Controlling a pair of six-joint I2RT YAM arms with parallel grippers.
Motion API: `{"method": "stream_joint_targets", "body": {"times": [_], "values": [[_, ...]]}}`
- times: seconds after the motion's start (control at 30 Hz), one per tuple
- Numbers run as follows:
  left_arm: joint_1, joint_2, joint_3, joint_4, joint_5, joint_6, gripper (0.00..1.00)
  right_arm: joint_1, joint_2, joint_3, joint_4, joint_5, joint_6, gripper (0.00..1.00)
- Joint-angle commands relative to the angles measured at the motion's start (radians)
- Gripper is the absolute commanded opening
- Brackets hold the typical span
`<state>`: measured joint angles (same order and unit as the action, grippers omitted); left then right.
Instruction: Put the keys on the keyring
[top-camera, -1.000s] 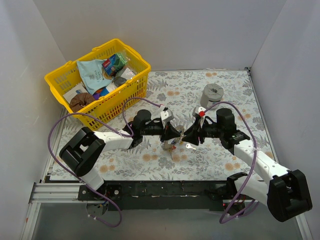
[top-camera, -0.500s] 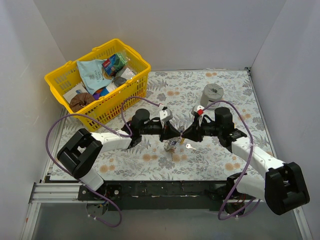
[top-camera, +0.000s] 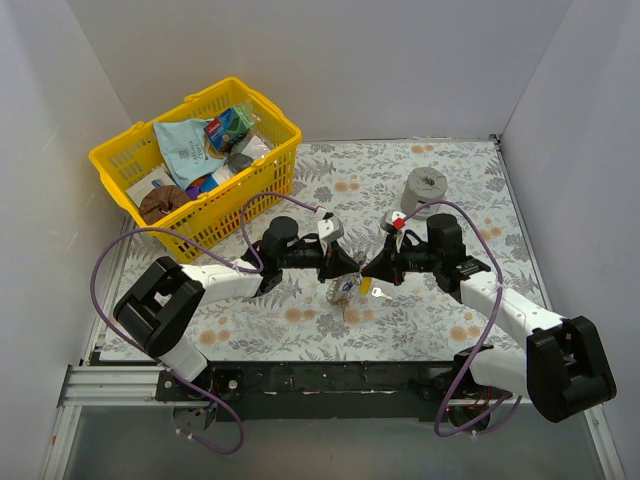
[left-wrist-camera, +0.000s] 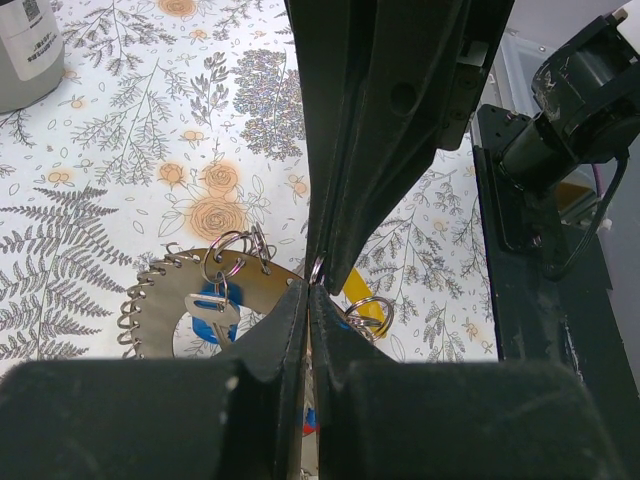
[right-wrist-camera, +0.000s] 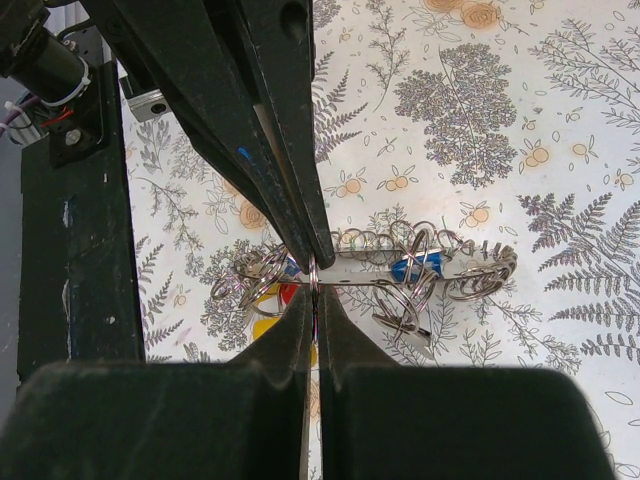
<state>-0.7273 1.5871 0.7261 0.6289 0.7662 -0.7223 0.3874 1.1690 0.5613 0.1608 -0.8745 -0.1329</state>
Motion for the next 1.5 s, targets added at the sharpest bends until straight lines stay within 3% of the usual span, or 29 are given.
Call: {"method": "stream_joint_targets", "body": {"times": [0.0, 0.27, 0.43, 0.73, 0.87, 1.07, 1.47], "values": [[0.002, -0.062, 0.006, 0.029, 0.041, -0.002, 0.00, -0.002, -0.006, 0.037, 0.029, -0.011, -0.007, 0.01], [0.008, -0.055, 0.030, -0.040, 0.079, 0.030, 0.00, -0.002, 0.011, 0.104, -0.107, -0.001, -0.091, 0.01], [0.009, -0.059, 0.061, -0.118, 0.099, 0.087, 0.19, -0.002, 0.038, 0.155, -0.205, -0.009, -0.152, 0.01], [0.043, -0.058, 0.182, -0.423, 0.111, 0.319, 0.35, -0.002, 0.073, 0.229, -0.377, 0.000, -0.246, 0.01], [0.058, -0.030, 0.237, -0.481, 0.140, 0.354, 0.35, -0.001, 0.072, 0.230, -0.389, -0.004, -0.252, 0.01], [0.058, 0.042, 0.346, -0.598, 0.205, 0.408, 0.27, -0.001, 0.069, 0.230, -0.391, -0.003, -0.252, 0.01], [0.040, 0.103, 0.400, -0.707, 0.271, 0.446, 0.27, -0.001, 0.067, 0.226, -0.382, -0.001, -0.249, 0.01]]}}
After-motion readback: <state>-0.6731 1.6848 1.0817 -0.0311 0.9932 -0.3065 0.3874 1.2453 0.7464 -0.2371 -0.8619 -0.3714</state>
